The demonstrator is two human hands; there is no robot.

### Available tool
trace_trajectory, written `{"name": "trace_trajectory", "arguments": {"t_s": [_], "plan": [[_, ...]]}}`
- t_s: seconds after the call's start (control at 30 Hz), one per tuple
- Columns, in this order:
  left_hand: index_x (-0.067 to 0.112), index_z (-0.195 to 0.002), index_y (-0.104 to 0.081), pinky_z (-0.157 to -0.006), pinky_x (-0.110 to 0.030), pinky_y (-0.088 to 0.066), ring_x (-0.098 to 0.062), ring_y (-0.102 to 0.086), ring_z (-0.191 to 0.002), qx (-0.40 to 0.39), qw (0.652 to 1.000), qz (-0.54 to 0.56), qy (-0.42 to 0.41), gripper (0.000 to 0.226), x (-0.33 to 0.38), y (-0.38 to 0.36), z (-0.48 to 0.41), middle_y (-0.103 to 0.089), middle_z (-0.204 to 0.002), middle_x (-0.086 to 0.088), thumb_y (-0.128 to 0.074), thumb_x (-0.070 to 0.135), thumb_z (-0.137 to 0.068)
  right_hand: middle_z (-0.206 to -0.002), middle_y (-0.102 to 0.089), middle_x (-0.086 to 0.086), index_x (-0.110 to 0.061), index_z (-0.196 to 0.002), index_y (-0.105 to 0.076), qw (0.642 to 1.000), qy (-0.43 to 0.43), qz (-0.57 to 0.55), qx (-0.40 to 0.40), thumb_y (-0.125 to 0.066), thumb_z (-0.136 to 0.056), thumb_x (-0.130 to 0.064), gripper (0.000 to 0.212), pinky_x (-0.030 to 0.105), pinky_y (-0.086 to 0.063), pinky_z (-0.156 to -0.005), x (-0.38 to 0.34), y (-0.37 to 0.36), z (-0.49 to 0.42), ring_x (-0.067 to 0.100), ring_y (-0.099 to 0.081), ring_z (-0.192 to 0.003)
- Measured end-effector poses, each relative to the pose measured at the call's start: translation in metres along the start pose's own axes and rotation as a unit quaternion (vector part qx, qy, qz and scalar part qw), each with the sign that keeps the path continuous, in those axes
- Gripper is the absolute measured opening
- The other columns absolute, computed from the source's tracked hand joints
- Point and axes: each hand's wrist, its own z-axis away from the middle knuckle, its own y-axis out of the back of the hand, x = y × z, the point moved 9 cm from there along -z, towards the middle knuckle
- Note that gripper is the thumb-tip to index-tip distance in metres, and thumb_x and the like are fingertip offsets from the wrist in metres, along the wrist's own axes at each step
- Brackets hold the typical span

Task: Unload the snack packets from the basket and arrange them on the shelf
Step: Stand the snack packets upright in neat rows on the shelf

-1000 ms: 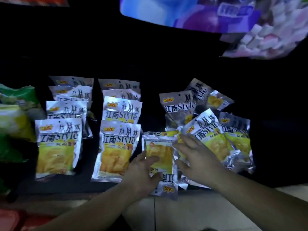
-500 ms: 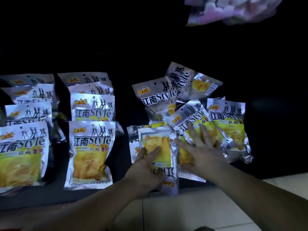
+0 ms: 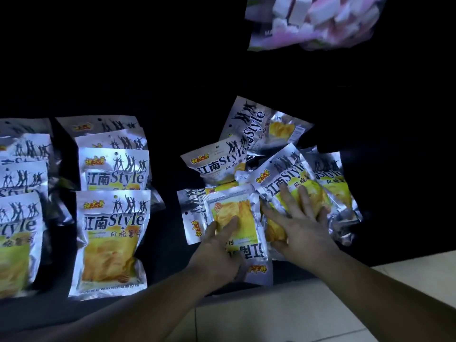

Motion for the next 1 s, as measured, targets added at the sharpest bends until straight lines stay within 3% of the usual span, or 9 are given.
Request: {"name": "trace_trajectory", "arguments": {"t_s": [0.13, 0.23, 0.3, 0.43, 0.6, 0.7, 0.8, 0.9, 1.0], "plan": [[0.052, -0.154, -0.027, -0.062, 0.007, -0.036, 0.006, -0.059, -0.105, 0.028, 0.997, 0.072, 0.003, 0.073, -0.014, 0.012, 0.004, -0.009, -0.169, 0.006, -0.064, 0.030, -0.096, -0.170, 0.007, 0.001, -0.047, -0.138, -0.046, 0.996, 0.027, -0.031, 0.076, -0.060, -0.088, -0.047, 0.051, 0.071, 0.000, -0.116, -0.024, 0.020, 0.005, 0.034, 0.018, -0.154], [0.056, -0.146, -0.039, -0.079, -0.005, -0.050, 0.014, -0.057, -0.100, 0.063, 0.990, 0.126, -0.023, 0.069, -0.025, 0.016, 0.010, -0.032, -0.155, 0.012, -0.072, 0.031, -0.092, -0.129, -0.052, 0.005, -0.026, -0.108, -0.062, 0.976, 0.029, -0.071, 0.202, -0.063, -0.084, -0.043, 0.029, 0.051, -0.049, -0.094, -0.029, 0.048, 0.011, 0.030, -0.046, -0.125], [0.064, -0.137, -0.042, -0.091, -0.029, -0.059, -0.002, -0.056, -0.118, 0.066, 0.989, 0.130, -0.005, 0.067, -0.036, 0.012, 0.013, -0.037, -0.146, 0.014, -0.075, 0.036, -0.087, -0.106, -0.055, -0.003, -0.028, -0.107, -0.054, 0.980, 0.016, -0.100, 0.170, -0.057, -0.093, -0.047, 0.024, 0.031, -0.047, -0.064, -0.031, 0.048, 0.016, 0.022, -0.059, -0.093], [0.081, -0.120, -0.037, -0.081, -0.034, -0.060, -0.013, -0.060, -0.099, 0.050, 0.986, 0.160, 0.023, 0.068, -0.039, 0.000, 0.018, -0.045, -0.137, 0.010, -0.075, 0.046, -0.077, -0.074, -0.057, -0.006, -0.030, -0.103, -0.048, 0.975, -0.021, -0.218, 0.030, -0.054, -0.094, -0.060, 0.032, 0.030, -0.046, -0.058, -0.035, 0.011, 0.021, 0.014, -0.057, -0.069], [0.084, -0.120, -0.034, -0.072, -0.030, -0.057, -0.015, -0.066, -0.087, 0.018, 0.979, 0.200, 0.041, 0.078, -0.037, -0.016, 0.022, -0.058, -0.133, -0.010, -0.074, 0.046, -0.065, -0.112, -0.063, -0.005, -0.045, -0.102, -0.046, 0.936, -0.035, -0.349, -0.029, -0.071, -0.091, -0.025, 0.033, 0.038, -0.055, -0.068, -0.033, -0.019, 0.023, 0.018, -0.065, -0.069], [0.056, -0.145, -0.039, -0.069, -0.029, -0.054, -0.014, -0.065, -0.074, -0.009, 0.978, 0.204, 0.047, 0.084, -0.027, -0.011, 0.026, -0.068, -0.128, -0.010, -0.077, 0.021, -0.079, -0.107, -0.066, -0.001, -0.042, -0.093, -0.044, 0.936, -0.028, -0.349, 0.028, -0.065, -0.091, -0.011, 0.038, 0.045, -0.057, -0.067, -0.028, 0.003, 0.024, 0.024, -0.068, -0.076], [0.040, -0.148, -0.046, -0.085, -0.021, -0.051, -0.009, -0.063, -0.099, 0.056, 0.998, 0.018, -0.030, 0.063, 0.006, 0.034, 0.032, -0.058, -0.140, -0.001, -0.068, 0.026, -0.091, -0.082, -0.061, 0.002, -0.035, -0.091, -0.040, 0.944, 0.000, -0.320, 0.074, -0.066, -0.092, -0.015, 0.033, 0.047, -0.052, -0.060, -0.027, 0.046, 0.027, 0.027, -0.061, -0.071], [0.037, -0.153, -0.038, -0.109, -0.029, -0.045, -0.012, -0.044, -0.138, 0.150, 0.970, -0.114, -0.153, 0.074, 0.057, 0.087, 0.044, -0.036, -0.156, 0.011, -0.070, 0.029, -0.087, -0.076, -0.056, -0.002, -0.034, -0.090, -0.039, 0.958, 0.046, -0.267, 0.097, -0.067, -0.092, -0.018, 0.032, 0.036, -0.045, -0.056, -0.039, 0.091, 0.040, 0.018, -0.053, -0.064], [0.036, -0.150, -0.043, -0.113, -0.034, -0.043, -0.009, -0.043, -0.140, 0.087, 0.963, -0.132, -0.217, 0.076, 0.101, 0.109, 0.051, -0.045, -0.152, 0.010, -0.075, 0.028, -0.081, -0.080, -0.060, -0.006, -0.037, -0.088, -0.040, 0.963, 0.089, -0.233, 0.105, -0.068, -0.091, -0.018, 0.034, 0.040, -0.051, -0.062, -0.061, 0.125, 0.054, 0.015, -0.058, -0.072]]}}
